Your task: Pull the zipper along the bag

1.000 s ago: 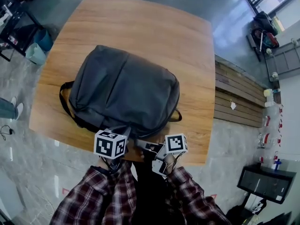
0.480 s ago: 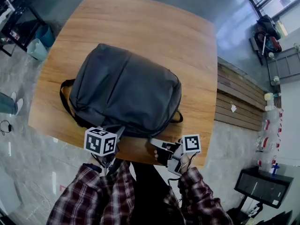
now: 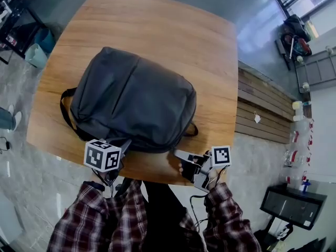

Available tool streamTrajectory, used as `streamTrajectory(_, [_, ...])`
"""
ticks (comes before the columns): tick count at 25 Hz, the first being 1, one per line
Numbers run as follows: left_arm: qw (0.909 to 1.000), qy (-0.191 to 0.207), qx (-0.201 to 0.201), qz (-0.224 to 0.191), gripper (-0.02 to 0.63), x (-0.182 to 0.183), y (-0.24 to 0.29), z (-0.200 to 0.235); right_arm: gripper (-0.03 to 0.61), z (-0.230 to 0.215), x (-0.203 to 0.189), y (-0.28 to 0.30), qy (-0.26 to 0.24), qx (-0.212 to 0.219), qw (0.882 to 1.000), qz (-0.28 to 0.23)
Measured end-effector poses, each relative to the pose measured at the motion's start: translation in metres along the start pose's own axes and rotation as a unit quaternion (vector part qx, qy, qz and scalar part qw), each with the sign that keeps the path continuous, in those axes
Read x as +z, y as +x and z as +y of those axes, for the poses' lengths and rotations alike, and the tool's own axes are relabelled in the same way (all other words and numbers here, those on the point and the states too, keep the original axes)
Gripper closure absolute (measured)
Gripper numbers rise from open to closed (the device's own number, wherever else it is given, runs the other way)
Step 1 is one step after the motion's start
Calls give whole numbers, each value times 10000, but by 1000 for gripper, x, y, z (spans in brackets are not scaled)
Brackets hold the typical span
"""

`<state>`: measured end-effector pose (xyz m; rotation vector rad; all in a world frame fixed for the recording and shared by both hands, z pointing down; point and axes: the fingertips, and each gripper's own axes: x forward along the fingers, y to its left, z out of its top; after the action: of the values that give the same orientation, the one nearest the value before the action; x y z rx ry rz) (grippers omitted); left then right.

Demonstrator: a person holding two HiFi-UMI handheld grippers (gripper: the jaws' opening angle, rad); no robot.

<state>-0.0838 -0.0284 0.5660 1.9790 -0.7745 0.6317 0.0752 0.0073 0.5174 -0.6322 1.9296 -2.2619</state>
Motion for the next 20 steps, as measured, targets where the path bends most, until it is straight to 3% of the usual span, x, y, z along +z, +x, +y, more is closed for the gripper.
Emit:
streamTrajectory(4, [9989,187,436,66,606,15,-5,24,569,5,-14,23,-138,77,9996,232])
streamTrajectory(6, [9953,122,962,-43,606,30,-12,42,569,10,-23,43,-252,159,9988,380])
streamTrajectory(8, [9853,-21,1687,-260,606,44,-24,59,569,17,-34,68,-370,260,9973,577])
streamTrajectory(10, [9752,-206,2139,-528,606,53,-37,62,569,22,-47,92,-461,295,9956,765])
streamTrajectory(13, [9731,-503,2078,-854,606,53,-52,41,568,27,-62,122,-228,297,9956,857])
streamTrajectory(16, [9768,-968,1629,-997,606,39,-56,14,569,28,-71,143,-131,262,9946,1000])
streamTrajectory(18, [9734,-1329,1511,-1091,606,31,-57,14,568,29,-74,152,-130,213,9934,1118])
streamTrajectory(20, [9715,-1380,1560,-1135,606,25,-57,23,568,28,-75,158,-19,208,9927,1187])
